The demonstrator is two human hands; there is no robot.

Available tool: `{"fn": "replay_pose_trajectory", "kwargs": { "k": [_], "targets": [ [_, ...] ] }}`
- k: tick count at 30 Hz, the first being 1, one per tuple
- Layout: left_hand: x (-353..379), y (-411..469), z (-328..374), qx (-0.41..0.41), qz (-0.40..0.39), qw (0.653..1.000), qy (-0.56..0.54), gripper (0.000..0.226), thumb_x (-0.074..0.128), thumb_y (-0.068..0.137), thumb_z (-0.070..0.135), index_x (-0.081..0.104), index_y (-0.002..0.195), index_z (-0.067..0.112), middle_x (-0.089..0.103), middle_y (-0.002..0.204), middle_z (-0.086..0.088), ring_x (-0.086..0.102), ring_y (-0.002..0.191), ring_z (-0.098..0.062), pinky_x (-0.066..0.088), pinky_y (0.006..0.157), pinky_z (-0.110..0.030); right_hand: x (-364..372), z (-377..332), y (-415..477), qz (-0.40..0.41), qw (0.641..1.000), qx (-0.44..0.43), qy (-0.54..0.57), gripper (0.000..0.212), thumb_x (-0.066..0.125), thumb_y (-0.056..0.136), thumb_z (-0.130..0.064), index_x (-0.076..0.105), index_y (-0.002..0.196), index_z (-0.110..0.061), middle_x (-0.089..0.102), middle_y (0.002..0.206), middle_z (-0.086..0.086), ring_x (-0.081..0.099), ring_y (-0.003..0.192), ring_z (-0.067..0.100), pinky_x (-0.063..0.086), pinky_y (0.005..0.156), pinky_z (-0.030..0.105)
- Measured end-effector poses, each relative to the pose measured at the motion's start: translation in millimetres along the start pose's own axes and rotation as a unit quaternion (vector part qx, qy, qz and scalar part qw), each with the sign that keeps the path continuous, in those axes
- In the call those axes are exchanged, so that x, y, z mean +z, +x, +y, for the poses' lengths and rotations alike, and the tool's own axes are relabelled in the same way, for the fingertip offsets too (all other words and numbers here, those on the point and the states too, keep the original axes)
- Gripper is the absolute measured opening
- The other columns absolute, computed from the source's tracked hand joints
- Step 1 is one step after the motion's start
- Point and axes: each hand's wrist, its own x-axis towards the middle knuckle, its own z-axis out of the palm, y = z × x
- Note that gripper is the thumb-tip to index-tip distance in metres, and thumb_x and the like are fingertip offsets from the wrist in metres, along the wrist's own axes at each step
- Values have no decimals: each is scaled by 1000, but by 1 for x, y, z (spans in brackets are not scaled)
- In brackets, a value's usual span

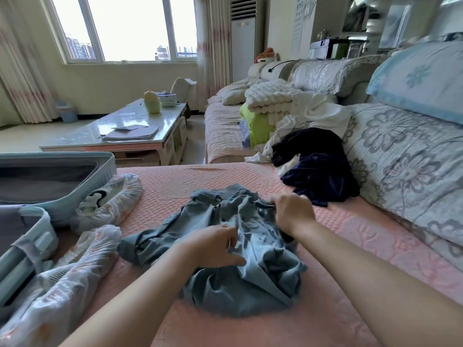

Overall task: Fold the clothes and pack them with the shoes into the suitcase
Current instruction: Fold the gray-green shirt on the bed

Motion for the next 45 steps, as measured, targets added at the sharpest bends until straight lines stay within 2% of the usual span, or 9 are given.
{"fn": "replay_pose_trajectory", "kwargs": {
  "k": [5, 10, 15, 18, 26, 31, 35, 41, 45],
  "targets": [
    [-3, -17, 18, 30, 18, 999, 19, 58, 67, 72, 72, 48, 110, 34, 48, 113, 12, 47, 89, -10, 38, 67, -29, -3, 39, -14, -4, 981, 31, -191, 43, 52, 87, -8, 46, 129, -18, 48, 128, 9, 51, 113, 27, 42, 94, 37],
    [-3, -31, 39, 48, -23, 999, 8, 60, 77, 62, 67, 44, 102, 37, 48, 108, 14, 48, 94, -11, 49, 79, -34, -17, 37, -29, 1, 997, -64, -51, 61, 48, 85, -5, 47, 141, -30, 51, 137, 2, 48, 121, 22, 40, 100, 37],
    [16, -37, 41, 37, -88, 994, 52, 57, 85, 58, 49, 51, 101, 32, 50, 108, 7, 46, 94, -13, 48, 81, -36, -57, 9, -66, -340, 905, -52, 249, 66, 51, 82, -3, 55, 137, -40, 58, 120, -8, 63, 90, 17, 50, 69, 31],
    [21, -39, 33, 26, -89, 996, 8, 28, 80, 68, 34, 62, 89, 32, 62, 93, 10, 57, 86, -14, 52, 82, -36, -56, 1, -74, -386, 886, -55, 250, 60, 63, 89, -31, 46, 146, -39, 49, 145, -6, 53, 122, 13, 46, 101, 29],
    [-28, -39, 9, -98, 109, 985, -87, 12, 59, 91, 24, 59, 89, 36, 65, 96, 14, 62, 83, -18, 53, 69, -34, -40, 19, -46, -121, 972, 30, 197, 19, 46, 84, -19, 64, 83, -25, 64, 92, 1, 61, 89, 27, 46, 70, 32],
    [-23, -26, -13, -227, 354, 906, -54, 10, 53, 95, 17, 60, 102, 20, 65, 103, -5, 61, 90, -32, 40, 69, -33, -6, 32, -28, 167, 986, -6, 2, 37, 67, 78, -8, 64, 115, -12, 59, 100, 13, 59, 87, 35, 47, 71, 40],
    [2, -12, -21, -283, 255, 915, -132, 24, 56, 91, 7, 58, 112, 17, 57, 122, -7, 59, 101, -29, 43, 76, -33, 2, 14, -27, 118, 978, -95, 146, 33, 58, 82, -8, 59, 114, -15, 56, 106, 9, 59, 80, 29, 53, 63, 40],
    [11, -8, -2, 22, 139, 990, -27, 33, 69, 78, 49, 57, 105, 34, 45, 112, 10, 54, 100, -19, 48, 79, -32, 9, -8, -29, -116, 976, -146, 112, 40, 62, 82, -38, 55, 119, -27, 61, 117, -2, 59, 106, 20, 44, 90, 30],
    [20, -5, -4, 20, 1, 996, 84, 54, 78, 63, 51, 57, 110, 37, 45, 111, 7, 45, 107, -15, 45, 86, -31, 20, -8, -22, -104, 989, -91, 61, 46, 65, 87, -36, 52, 129, -24, 61, 129, 3, 57, 120, 25, 41, 100, 35]
  ]
}}
